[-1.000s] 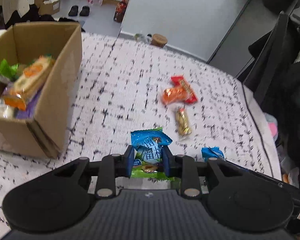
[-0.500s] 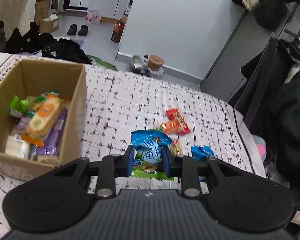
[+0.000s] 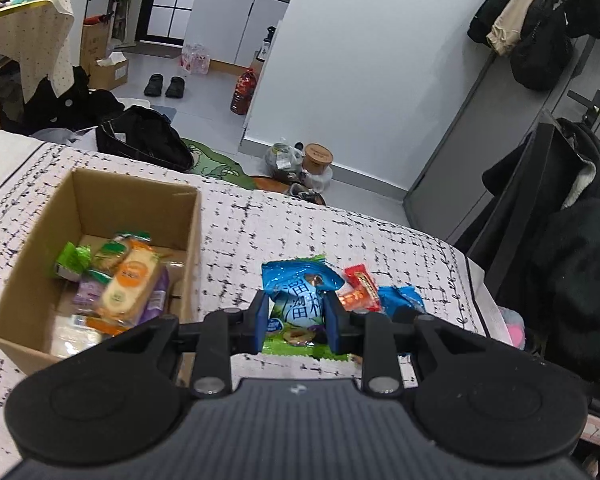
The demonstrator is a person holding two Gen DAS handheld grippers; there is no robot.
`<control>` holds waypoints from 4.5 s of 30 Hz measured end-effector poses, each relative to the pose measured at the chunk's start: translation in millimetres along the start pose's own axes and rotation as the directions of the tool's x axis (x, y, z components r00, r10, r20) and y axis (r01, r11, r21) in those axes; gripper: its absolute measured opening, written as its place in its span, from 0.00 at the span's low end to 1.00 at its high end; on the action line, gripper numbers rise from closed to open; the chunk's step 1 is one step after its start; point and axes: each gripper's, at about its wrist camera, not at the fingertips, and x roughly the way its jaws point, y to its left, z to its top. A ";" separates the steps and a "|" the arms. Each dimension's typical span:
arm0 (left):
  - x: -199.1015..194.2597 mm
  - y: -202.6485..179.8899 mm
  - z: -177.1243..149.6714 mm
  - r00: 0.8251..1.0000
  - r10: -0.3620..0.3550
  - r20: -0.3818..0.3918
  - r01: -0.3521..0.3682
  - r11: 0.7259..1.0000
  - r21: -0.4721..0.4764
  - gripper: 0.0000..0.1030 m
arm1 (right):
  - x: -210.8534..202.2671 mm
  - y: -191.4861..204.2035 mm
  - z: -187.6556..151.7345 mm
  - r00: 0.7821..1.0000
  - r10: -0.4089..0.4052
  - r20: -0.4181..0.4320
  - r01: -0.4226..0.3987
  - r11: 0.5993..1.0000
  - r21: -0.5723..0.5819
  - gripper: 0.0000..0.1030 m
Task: Organize snacks
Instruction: 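Carry both blue packets over the box and open both tools, then move both tools back and close the right tool on the clear yellow snack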
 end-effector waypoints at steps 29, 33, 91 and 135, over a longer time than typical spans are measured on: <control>-23.0 109.5 33.8 0.980 0.200 0.013 -0.197 0.974 -0.108 0.27 | 46.9 91.2 16.4 0.987 0.155 -0.035 -0.158 0.975 -0.156 0.23; -27.5 122.0 34.3 0.978 0.207 0.020 -0.201 0.967 -0.157 0.33 | 50.7 100.0 15.3 0.982 0.178 -0.054 -0.185 0.968 -0.172 0.23; 3.7 17.1 4.9 0.999 0.045 -0.013 -0.046 0.998 -0.037 0.93 | -8.7 -37.2 -11.5 0.998 -0.001 -0.062 0.003 1.000 0.026 0.56; 99.4 -15.0 -9.1 0.989 0.020 -0.143 -0.007 0.996 0.086 0.63 | 82.3 -61.1 -35.8 0.962 -0.132 -0.241 0.127 0.991 -0.039 0.19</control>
